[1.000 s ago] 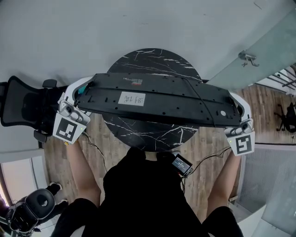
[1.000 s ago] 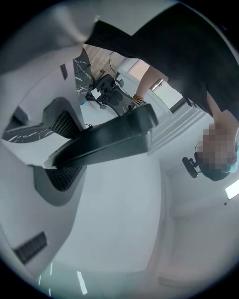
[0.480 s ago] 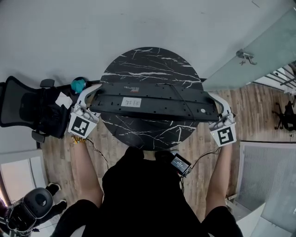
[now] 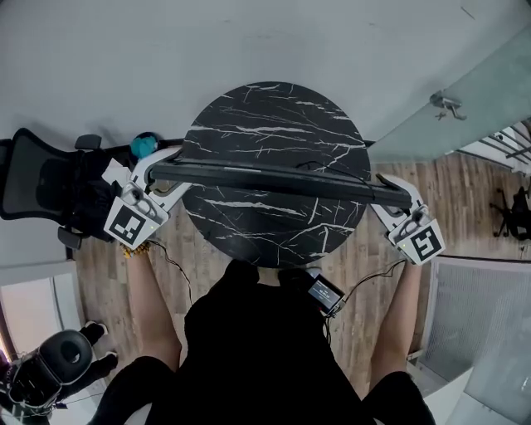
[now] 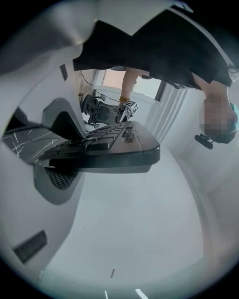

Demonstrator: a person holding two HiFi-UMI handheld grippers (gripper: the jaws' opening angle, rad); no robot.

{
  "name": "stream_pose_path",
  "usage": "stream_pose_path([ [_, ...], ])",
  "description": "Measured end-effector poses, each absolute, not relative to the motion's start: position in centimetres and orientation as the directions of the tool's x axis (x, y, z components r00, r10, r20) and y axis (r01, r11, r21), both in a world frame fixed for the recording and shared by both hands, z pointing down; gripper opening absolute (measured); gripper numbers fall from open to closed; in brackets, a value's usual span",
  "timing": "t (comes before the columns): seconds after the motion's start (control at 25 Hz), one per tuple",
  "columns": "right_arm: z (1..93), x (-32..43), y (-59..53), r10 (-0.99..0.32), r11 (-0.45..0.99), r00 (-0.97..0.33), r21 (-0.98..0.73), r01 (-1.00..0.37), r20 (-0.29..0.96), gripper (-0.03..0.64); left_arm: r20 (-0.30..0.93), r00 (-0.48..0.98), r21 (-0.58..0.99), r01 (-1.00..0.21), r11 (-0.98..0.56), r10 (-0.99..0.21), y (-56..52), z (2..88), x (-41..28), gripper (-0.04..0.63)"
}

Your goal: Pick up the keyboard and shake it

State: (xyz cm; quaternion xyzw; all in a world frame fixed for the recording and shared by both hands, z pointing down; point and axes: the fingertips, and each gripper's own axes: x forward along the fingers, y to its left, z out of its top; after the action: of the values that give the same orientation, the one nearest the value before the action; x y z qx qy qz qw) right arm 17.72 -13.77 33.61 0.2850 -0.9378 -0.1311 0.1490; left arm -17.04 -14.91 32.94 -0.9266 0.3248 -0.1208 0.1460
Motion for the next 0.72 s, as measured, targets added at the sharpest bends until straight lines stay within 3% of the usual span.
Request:
stream_pose_path([
  [0.24,38.6,18.2,-12.2,-0.427,0.901,-0.853,0.061,-0.430,0.298,0.153,0.131,0.843,-0.121,-0.508,-0.853,-0.521,-13.4,37.1,-16.6,0.189],
  [0.44,44.9,18.8,-10.3,-0.337,0.899,-0.866,-0.146,-0.412,0.368,0.149,0.179,0.852,0.100,-0.512,-0.853,-0.491,-11.4,44.0,-16.3,0.189],
  [0.72,51.0,18.2,-9.0,-0.273,0.869,-0.867,-0.279,-0.408,0.417,0.149,0.254,0.835,0.258,-0.545,-0.798,-0.488,-9.7,50.9,-16.8,0.190],
])
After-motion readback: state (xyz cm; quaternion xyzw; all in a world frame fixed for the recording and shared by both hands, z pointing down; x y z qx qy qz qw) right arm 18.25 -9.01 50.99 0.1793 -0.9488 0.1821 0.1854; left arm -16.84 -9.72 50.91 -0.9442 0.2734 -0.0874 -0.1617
